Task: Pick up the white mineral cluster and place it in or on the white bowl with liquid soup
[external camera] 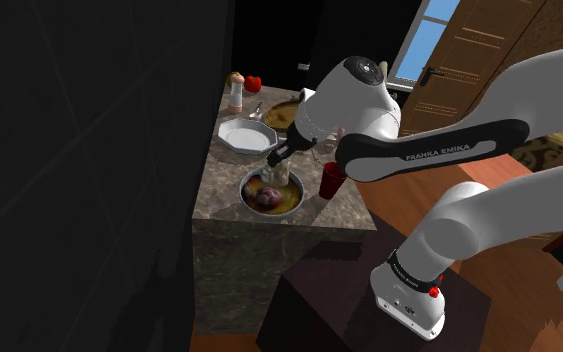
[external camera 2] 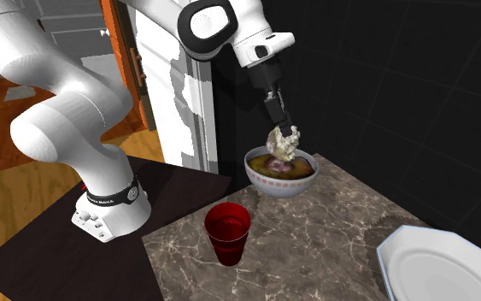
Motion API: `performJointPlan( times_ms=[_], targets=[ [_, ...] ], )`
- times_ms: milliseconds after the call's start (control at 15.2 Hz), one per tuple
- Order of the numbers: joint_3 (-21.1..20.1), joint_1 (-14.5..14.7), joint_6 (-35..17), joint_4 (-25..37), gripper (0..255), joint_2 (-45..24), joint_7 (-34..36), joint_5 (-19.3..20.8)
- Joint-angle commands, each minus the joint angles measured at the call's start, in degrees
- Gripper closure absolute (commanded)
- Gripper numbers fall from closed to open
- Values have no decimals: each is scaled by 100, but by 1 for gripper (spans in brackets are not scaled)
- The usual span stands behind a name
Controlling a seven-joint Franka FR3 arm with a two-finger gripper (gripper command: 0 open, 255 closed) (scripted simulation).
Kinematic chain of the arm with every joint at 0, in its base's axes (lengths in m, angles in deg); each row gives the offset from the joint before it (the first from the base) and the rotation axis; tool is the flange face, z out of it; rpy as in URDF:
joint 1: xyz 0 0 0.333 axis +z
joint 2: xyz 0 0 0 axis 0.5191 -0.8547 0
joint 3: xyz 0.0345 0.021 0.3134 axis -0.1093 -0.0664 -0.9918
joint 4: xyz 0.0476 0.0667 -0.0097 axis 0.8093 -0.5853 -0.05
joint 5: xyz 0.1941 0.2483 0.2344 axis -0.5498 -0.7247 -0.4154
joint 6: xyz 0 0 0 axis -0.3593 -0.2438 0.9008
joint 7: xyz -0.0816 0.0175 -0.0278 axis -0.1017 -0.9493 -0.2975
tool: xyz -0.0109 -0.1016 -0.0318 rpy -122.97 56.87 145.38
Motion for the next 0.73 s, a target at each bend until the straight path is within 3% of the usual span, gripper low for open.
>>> performJointPlan(
  times_ms=[0,594,660],
  targets=[
    [-71,-61,-182,-87,255,-86,72,48],
    [-135,-115,-318,-149,255,-157,136,90],
    [-136,-115,-318,-149,0,-157,137,90]
  ],
)
